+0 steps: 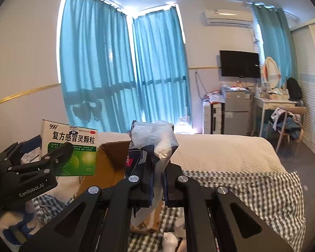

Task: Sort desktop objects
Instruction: 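Carry the medicine box with the left gripper over the cardboard box, then open the left gripper to drop the medicine box into the cardboard box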

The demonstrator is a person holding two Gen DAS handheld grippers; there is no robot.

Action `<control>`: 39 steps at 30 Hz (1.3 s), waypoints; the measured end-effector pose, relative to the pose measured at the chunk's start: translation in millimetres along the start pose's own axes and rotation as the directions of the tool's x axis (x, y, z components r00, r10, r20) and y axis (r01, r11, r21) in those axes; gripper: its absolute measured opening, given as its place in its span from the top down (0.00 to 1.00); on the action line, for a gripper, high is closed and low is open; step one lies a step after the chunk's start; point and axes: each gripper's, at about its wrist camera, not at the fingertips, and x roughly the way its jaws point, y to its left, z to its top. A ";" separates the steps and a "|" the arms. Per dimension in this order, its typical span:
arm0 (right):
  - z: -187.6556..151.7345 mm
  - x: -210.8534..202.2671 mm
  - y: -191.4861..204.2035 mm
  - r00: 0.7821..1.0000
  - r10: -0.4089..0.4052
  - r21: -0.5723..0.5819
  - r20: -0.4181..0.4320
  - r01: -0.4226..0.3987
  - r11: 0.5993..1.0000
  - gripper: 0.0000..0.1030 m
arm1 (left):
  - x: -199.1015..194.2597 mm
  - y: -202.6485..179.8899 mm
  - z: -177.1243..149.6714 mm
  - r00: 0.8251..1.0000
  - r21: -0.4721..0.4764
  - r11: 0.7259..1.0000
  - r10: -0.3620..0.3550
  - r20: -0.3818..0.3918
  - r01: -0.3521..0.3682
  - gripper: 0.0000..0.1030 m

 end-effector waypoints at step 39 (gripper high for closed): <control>-94.0 199.5 38.2 0.935 0.103 -0.137 -0.338 -0.157 0.978 0.94 | 147.7 2.1 -115.2 0.915 0.004 0.999 0.040 -0.402 -0.041 0.16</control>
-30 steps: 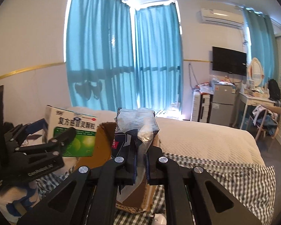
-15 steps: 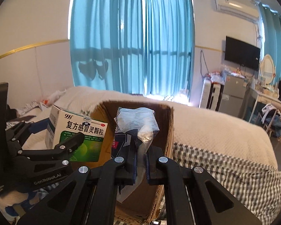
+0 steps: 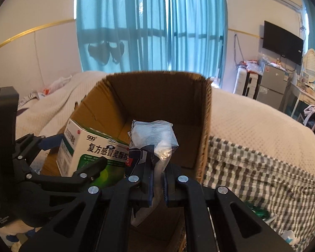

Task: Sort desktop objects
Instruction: 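Open the left gripper to drop the medicine box into the cardboard box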

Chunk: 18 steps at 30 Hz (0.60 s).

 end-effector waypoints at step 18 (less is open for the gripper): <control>12.7 -38.4 5.7 0.995 -0.056 0.008 0.079 0.056 0.998 0.58 | -57.0 7.2 18.3 0.991 -0.046 0.998 0.050 0.123 -0.045 0.08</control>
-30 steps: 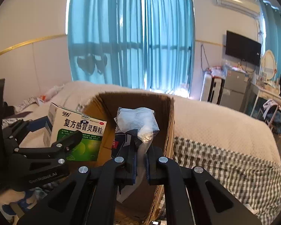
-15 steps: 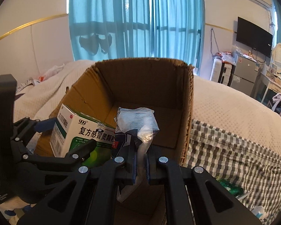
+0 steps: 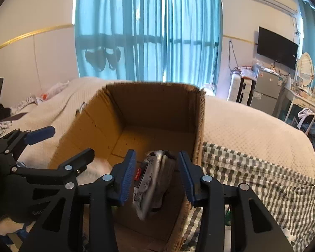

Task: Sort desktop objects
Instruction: 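Open the left gripper to drop the medicine box into the cardboard box, then move both grippers back over the items on the bedspread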

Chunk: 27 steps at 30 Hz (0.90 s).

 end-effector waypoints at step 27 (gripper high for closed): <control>24.7 -174.8 -12.5 0.963 -0.103 0.063 0.250 0.090 0.994 0.34 | -144.7 -25.5 33.9 0.969 -0.012 1.000 -0.025 0.245 0.029 0.00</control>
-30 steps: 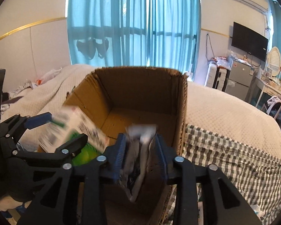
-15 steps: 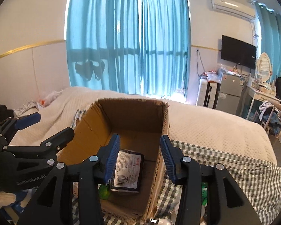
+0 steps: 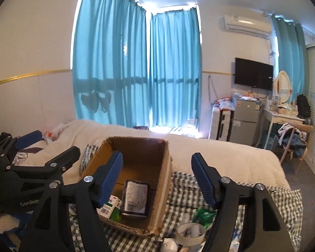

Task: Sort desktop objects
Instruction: 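Move both grippers back over the items on the bedspread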

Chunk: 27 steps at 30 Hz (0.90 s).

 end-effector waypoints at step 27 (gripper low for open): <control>-29.4 -85.2 -142.2 0.986 -0.166 0.091 -0.004 0.166 0.982 0.00 | -1.0 -125.4 -16.3 0.972 0.052 0.973 -0.218 -0.085 0.223 0.00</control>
